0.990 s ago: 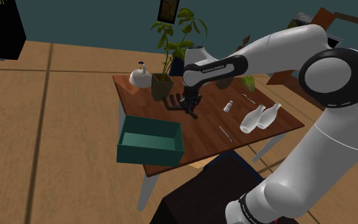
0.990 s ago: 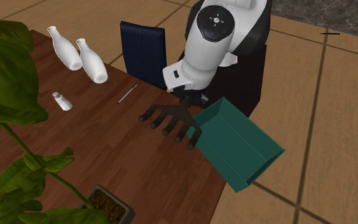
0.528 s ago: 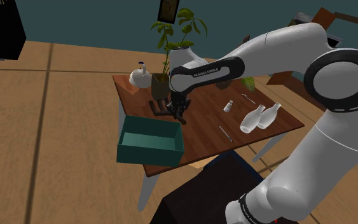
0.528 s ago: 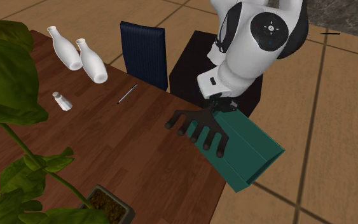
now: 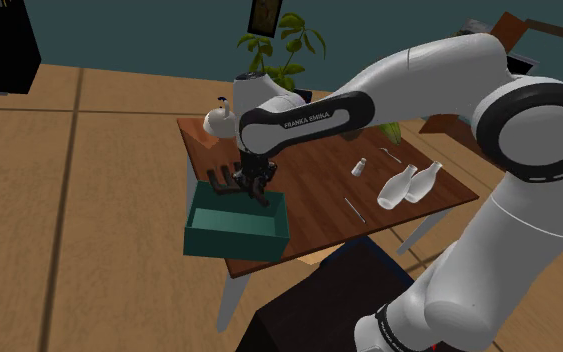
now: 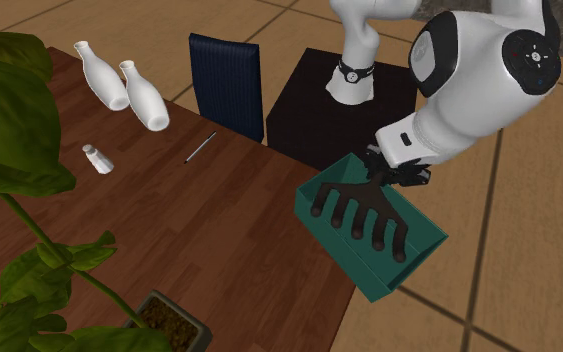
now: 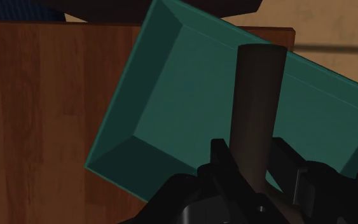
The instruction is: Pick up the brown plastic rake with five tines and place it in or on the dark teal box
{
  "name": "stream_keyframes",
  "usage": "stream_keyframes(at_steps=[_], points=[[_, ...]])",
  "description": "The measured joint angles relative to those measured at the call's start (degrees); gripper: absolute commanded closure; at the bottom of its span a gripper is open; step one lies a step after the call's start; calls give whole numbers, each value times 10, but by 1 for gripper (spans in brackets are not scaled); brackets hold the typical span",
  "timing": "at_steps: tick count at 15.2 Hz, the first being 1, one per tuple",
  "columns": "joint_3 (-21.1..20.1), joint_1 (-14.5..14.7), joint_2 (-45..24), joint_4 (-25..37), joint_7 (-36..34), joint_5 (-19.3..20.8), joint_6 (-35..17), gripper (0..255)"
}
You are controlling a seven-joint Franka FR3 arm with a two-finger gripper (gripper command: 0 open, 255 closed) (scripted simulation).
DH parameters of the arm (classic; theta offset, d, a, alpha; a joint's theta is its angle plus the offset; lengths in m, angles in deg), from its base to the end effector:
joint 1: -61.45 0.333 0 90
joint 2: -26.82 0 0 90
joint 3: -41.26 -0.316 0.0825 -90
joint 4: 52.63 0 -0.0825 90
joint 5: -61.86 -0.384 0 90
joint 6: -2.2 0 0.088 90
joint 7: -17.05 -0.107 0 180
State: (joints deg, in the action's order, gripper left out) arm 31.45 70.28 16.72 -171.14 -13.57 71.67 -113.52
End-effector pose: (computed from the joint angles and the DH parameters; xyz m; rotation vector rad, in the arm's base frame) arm 0.5253 0.1652 0.3323 2.9315 -0.1714 -0.2249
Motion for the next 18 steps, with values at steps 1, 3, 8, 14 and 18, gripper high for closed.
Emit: stream_keyframes(at_steps=[1,3,8,14,18], points=[[-5,6,-1,-3,-10,-1,-2,255],[-7,10,-8,-4,-19,0,-10,255],[-6,13,-34,-11,-29,7,-40,255],[-3,14,-62,-23,-39,18,-79,255],[-2,14,-67,-23,-41,19,-84,255]])
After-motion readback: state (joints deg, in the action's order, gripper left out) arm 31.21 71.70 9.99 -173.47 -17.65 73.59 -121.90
